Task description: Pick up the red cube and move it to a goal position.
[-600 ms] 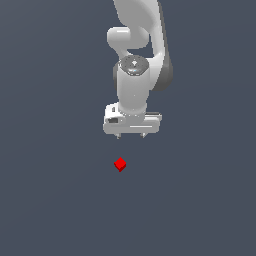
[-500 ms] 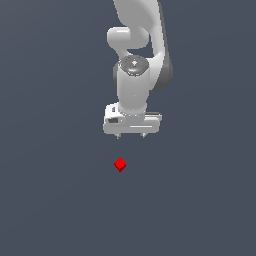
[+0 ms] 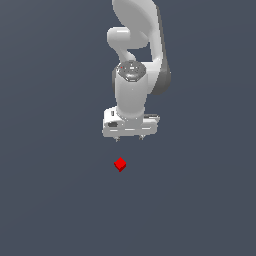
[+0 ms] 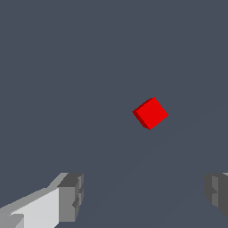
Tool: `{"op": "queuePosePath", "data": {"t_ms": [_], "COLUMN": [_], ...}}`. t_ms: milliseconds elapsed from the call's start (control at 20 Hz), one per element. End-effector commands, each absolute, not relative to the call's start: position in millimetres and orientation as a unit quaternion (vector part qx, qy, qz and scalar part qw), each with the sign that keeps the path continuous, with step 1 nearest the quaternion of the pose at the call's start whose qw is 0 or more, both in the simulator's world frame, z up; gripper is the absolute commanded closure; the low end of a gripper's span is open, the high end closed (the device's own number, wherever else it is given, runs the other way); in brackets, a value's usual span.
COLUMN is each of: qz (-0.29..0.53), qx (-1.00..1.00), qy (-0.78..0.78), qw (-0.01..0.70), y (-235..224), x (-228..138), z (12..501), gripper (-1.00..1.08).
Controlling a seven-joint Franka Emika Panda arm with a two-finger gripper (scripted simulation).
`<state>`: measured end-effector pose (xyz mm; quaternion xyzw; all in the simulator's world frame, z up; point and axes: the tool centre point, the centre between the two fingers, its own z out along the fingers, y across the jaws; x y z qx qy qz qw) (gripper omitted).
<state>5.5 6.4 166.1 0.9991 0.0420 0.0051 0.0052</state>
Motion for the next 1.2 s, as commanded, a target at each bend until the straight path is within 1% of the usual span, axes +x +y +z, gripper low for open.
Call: {"op": "queuePosePath", "data": {"t_ms": [0,450,1150], "qz": [0.005,0.004,0.001], "qx": [0.998,0.989,0.951], "qy": [0.057,0.147,0.309], "qw": [0.005,0.003,0.0], "y": [3,-12,-32], "x": [7,18,46], "z": [159,119,45], "gripper": [-0.92,-0.92,-0.92]}}
